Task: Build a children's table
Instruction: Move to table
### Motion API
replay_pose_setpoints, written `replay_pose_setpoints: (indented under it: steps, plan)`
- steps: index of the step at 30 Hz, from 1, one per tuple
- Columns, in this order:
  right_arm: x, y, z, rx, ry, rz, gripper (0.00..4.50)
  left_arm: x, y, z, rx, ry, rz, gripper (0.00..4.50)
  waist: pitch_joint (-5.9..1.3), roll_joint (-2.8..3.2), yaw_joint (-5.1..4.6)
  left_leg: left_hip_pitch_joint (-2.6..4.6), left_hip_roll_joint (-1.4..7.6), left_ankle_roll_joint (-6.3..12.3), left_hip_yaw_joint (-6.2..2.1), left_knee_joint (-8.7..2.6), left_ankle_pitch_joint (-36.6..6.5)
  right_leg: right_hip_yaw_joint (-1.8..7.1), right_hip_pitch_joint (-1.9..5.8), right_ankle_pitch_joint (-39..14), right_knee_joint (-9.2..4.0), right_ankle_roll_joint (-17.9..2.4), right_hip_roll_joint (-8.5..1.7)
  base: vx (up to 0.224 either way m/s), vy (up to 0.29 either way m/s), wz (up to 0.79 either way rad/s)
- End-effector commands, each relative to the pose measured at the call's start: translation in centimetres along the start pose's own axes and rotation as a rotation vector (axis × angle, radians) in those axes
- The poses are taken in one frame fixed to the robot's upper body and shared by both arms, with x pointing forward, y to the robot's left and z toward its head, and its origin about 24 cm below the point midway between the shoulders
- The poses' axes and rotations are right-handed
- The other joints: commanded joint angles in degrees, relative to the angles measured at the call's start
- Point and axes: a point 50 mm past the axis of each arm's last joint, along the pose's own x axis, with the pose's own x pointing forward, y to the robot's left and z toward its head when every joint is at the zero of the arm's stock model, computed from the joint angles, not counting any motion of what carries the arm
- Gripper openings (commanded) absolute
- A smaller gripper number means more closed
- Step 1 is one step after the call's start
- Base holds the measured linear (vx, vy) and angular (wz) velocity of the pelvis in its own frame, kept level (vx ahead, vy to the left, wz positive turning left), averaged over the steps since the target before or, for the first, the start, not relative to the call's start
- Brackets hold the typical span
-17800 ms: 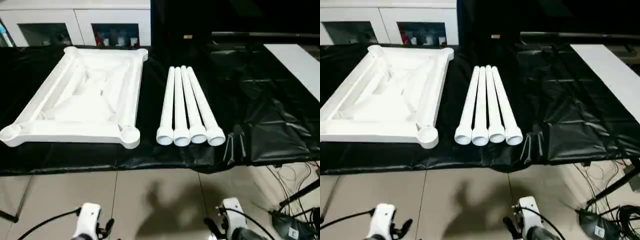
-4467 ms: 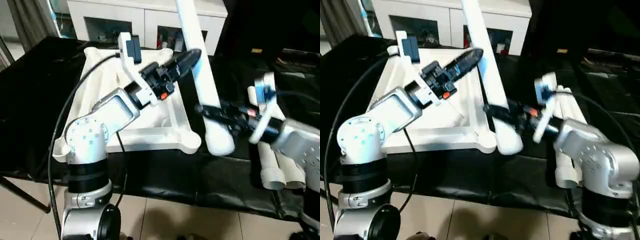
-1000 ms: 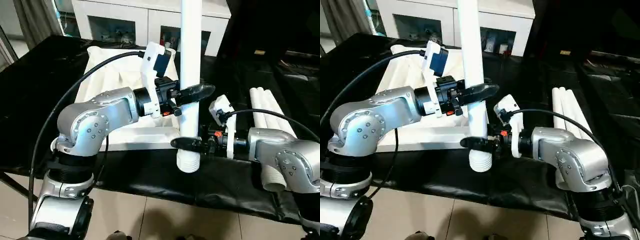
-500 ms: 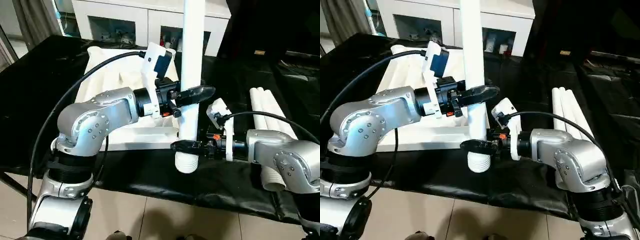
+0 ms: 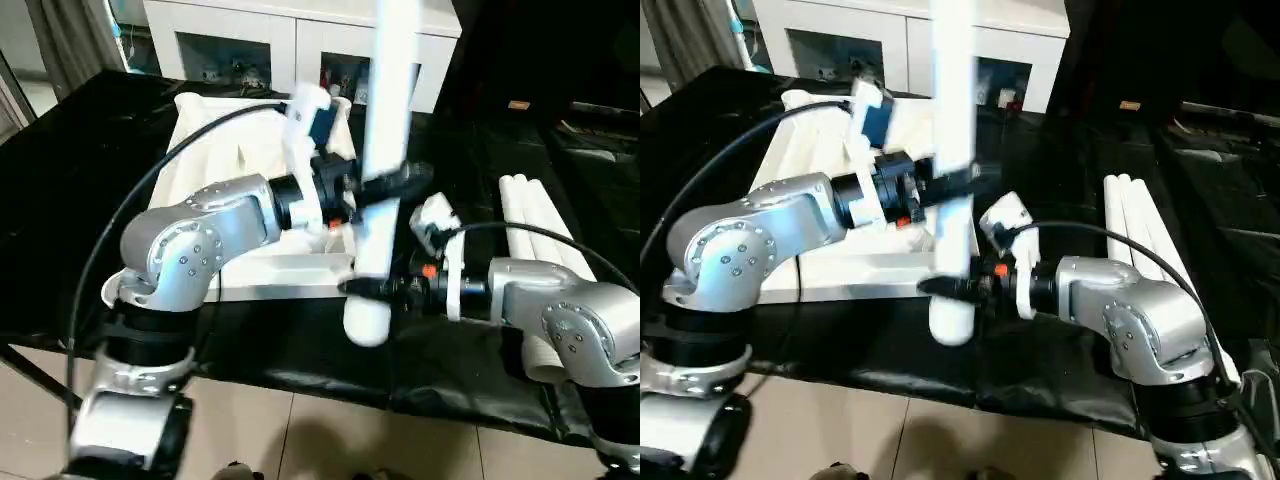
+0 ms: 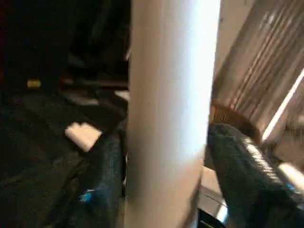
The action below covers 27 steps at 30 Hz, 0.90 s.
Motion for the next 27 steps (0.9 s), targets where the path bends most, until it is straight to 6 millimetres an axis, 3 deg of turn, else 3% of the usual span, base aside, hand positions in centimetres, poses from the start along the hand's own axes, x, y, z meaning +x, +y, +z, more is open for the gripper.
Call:
replay_pose_setpoints:
  steps: [1, 3, 5, 6, 7, 9, 11, 12, 13, 14, 15, 16, 17, 18, 19, 20, 21, 22, 23, 24, 25, 26, 27]
  plan:
    - [-0.9, -0.6, 0.7, 0.018, -0.091, -0.057, 1.89, -0.9, 0.9, 0.8, -0.108, -0.212, 0.022, 2.96, -4.60, 0.27, 0.41, 0.14, 3.34, 0.26, -1.11, -4.53, -4.47, 2.58, 4.00, -6.29, -3.88, -15.91, -3.85, 0.000, 0.000, 0.00]
    - [-1.2, -0.8, 0.9, 0.031, -0.128, -0.078, 1.89, -1.8, 1.1, 1.2, -0.214, -0.363, -0.004, 2.96, -4.78, 0.29, 0.70, 0.17, 3.32, 0.41, -1.19, -4.51, -4.72, 2.49, 4.05, -6.06, -3.86, -16.23, -3.88, 0.000, 0.000, 0.00]
    - [-1.3, -0.9, 0.9, 0.031, -0.138, -0.090, 1.89, -2.1, 1.0, 1.3, -0.234, -0.400, -0.014, 2.96, -4.85, 0.32, 0.63, 0.16, 3.36, 0.51, -1.16, -4.53, -4.87, 2.42, 4.05, -5.83, -3.83, -16.21, -3.76, 0.000, 0.000, 0.00]
    - [-1.6, -1.2, 1.1, 0.021, -0.165, -0.132, 1.89, -2.9, 0.7, 1.5, -0.258, -0.470, -0.031, 2.96, -4.95, 0.84, 0.74, 0.23, 3.38, 0.51, -1.20, -4.43, -4.58, 2.43, 3.99, -5.09, -3.70, -16.28, -3.81, 0.000, 0.000, 0.00]
    - [-1.8, -1.4, 1.2, 0.002, -0.178, -0.172, 1.88, -3.2, 0.8, 1.5, -0.247, -0.474, -0.007, 2.96, -4.86, 0.66, 0.70, 0.11, 3.43, 0.50, -1.21, -4.54, -4.74, 2.42, 4.00, -5.20, -3.79, -16.20, -3.80, 0.000, 0.000, 0.00]
    - [-2.2, -2.0, 1.6, -0.057, -0.208, -0.269, 1.88, -4.0, 1.4, 1.2, -0.172, -0.439, 0.131, 2.96, -4.81, 0.90, 0.48, 0.36, 3.64, 0.35, -1.21, -4.71, -5.54, 2.34, 3.74, -6.72, -4.02, -14.29, -3.53, 0.000, 0.000, 0.00]
    - [-2.3, -2.8, 2.1, -0.187, -0.230, -0.436, 1.88, -5.7, 3.1, -0.1, 0.046, -0.271, 0.447, 2.96, -4.78, 1.12, 0.56, 0.52, 3.76, 0.05, -1.34, -4.83, -5.86, 2.31, 3.57, -8.27, -4.19, -12.73, -3.50, 0.000, 0.000, 0.00]
    - [-2.1, -3.2, 2.1, -0.256, -0.230, -0.537, 1.88, -7.5, 4.1, -0.8, 0.198, -0.184, 0.641, 2.96, -4.53, 0.92, 0.30, 0.30, 3.75, -0.18, -1.35, -4.95, -6.31, 2.32, 3.47, -10.93, -4.34, -10.02, -3.44, 0.000, 0.000, 0.00]
    - [-2.1, -3.2, 2.0, -0.267, -0.222, -0.560, 1.88, -7.9, 4.3, -0.9, 0.226, -0.168, 0.674, 2.96, -4.32, 0.08, 0.12, 0.19, 3.71, -0.38, -1.30, -5.12, -6.69, 2.36, 3.45, -12.89, -4.63, -8.59, -3.46, 0.000, 0.000, 0.00]
    - [-2.1, -3.4, 1.8, -0.284, -0.199, -0.611, 1.88, -8.7, 4.6, -1.2, 0.280, -0.141, 0.738, 2.96, -4.31, 0.56, -0.17, 0.16, 3.38, -1.24, -1.31, -5.16, -7.27, 2.42, 3.57, -16.31, -4.65, -6.71, -3.39, 0.000, 0.000, 0.00]
    - [-1.7, -3.0, 1.4, -0.276, -0.209, -0.642, 1.88, -10.8, 4.9, -1.8, 0.426, -0.065, 0.888, 2.96, -4.19, 0.25, -0.26, 0.30, 3.48, -1.64, -1.34, -5.25, -7.21, 2.46, 3.22, -16.68, -4.98, -6.01, -3.28, 0.000, 0.000, 0.00]
    - [-1.3, -2.7, 1.2, -0.240, -0.226, -0.633, 1.88, -11.7, 5.0, -2.2, 0.429, -0.047, 0.952, 2.96, -3.82, -0.01, -0.43, 0.09, 3.48, -1.60, -1.40, -5.60, -7.97, 2.50, 3.07, -16.83, -4.82, -5.42, -3.16, 0.000, 0.000, 0.00]
    - [-0.8, -2.2, 0.9, -0.186, -0.253, -0.621, 1.88, -12.9, 5.0, -2.7, 0.443, -0.041, 1.042, 2.96, -3.93, 0.56, -0.53, 0.40, 3.76, -2.35, -1.73, -5.77, -8.51, 2.18, 2.94, -16.29, -4.40, -5.77, -2.75, 0.000, 0.000, 0.00]
    - [-0.6, -2.0, 0.6, -0.146, -0.271, -0.613, 1.88, -13.5, 4.9, -3.1, 0.445, -0.046, 1.102, 2.96, -3.63, 1.09, -1.40, 1.34, 5.39, -3.68, -3.09, -6.81, -11.53, 0.80, 2.47, -11.78, -4.10, -7.48, -0.90, 0.000, 0.000, 0.00]
    - [-0.7, -1.9, 0.5, -0.124, -0.276, -0.610, 1.88, -13.6, 4.7, -3.3, 0.438, -0.054, 1.126, 2.96, -3.75, 1.69, -1.88, 2.05, 6.99, -3.28, -4.27, -7.67, -11.89, 0.14, 2.25, -9.48, -3.67, -8.35, -0.30, 0.000, 0.000, 0.00]
    - [-0.7, -1.8, 0.4, -0.113, -0.278, -0.610, 1.88, -13.6, 4.5, -3.5, 0.430, -0.059, 1.135, 2.96, -4.18, 2.47, -2.00, 3.16, 9.71, -2.33, -5.78, -8.64, -11.53, -0.66, 1.80, -7.08, -2.64, -9.15, -0.15, 0.000, 0.000, 0.00]
    - [-0.8, -1.9, 0.1, -0.097, -0.274, -0.619, 1.88, -13.7, 4.2, -4.2, 0.426, -0.042, 1.154, 2.96, -4.23, 2.97, -1.87, 4.02, 13.33, 1.25, -7.27, -9.30, -7.67, -1.37, 0.35, -3.89, -0.45, -9.71, -0.68, 0.025, -0.081, 0.22]
    - [-0.8, -1.9, -0.3, -0.080, -0.275, -0.627, 1.88, -13.8, 4.1, -4.9, 0.430, -0.020, 1.180, 2.96, -3.39, 2.82, -1.80, 3.30, 15.28, 3.77, -6.95, -10.73, -7.06, -1.99, -0.69, -3.56, 1.73, -10.01, -0.70, 0.034, -0.139, 0.28]
    - [-0.8, -1.9, -0.3, -0.080, -0.275, -0.627, 1.88, -13.8, 4.1, -4.9, 0.430, -0.020, 1.180, 2.96, -3.46, 2.52, -1.94, 3.48, 15.35, 5.66, -6.69, -10.79, -7.10, -2.01, -0.94, -3.30, 2.43, -10.40, -0.93, 0.034, -0.139, 0.28]
    - [-1.3, -2.2, -0.6, -0.049, -0.287, -0.662, 1.88, -13.4, 3.7, -5.9, 0.463, 0.018, 1.196, 2.96, -2.94, 0.91, -2.08, 3.52, 14.39, 9.70, -4.99, -10.45, -8.47, -1.76, -1.42, -1.82, 2.23, -13.43, -1.54, 0.031, -0.203, 0.24]
    - [-1.4, -2.3, -0.7, -0.045, -0.288, -0.666, 1.88, -13.4, 3.6, -6.0, 0.466, 0.021, 1.195, 2.96, -3.26, 0.10, -1.85, 2.70, 10.40, 12.40, -2.37, -8.44, -12.67, -1.16, -0.67, -0.46, -0.05, -20.26, -2.00, 0.032, -0.262, 0.25]
    - [-1.4, -2.4, -1.1, -0.064, -0.272, -0.709, 1.88, -13.5, 3.7, -6.7, 0.491, 0.052, 1.208, 2.96, -2.69, -2.19, -1.11, 0.41, -2.63, 12.16, 2.68, 3.48, -16.75, 0.87, 1.36, -3.37, -7.15, -26.95, -0.85, 0.032, -0.262, 0.25]
    - [-1.3, -2.3, -1.3, -0.095, -0.257, -0.733, 1.88, -13.8, 3.7, -7.0, 0.510, 0.066, 1.224, 2.96, -3.56, -3.62, -0.24, -0.78, -3.97, 12.36, 2.15, 7.03, -16.73, 2.07, 3.83, -6.75, -8.16, -27.58, -2.55, 0.037, -0.254, 0.16]
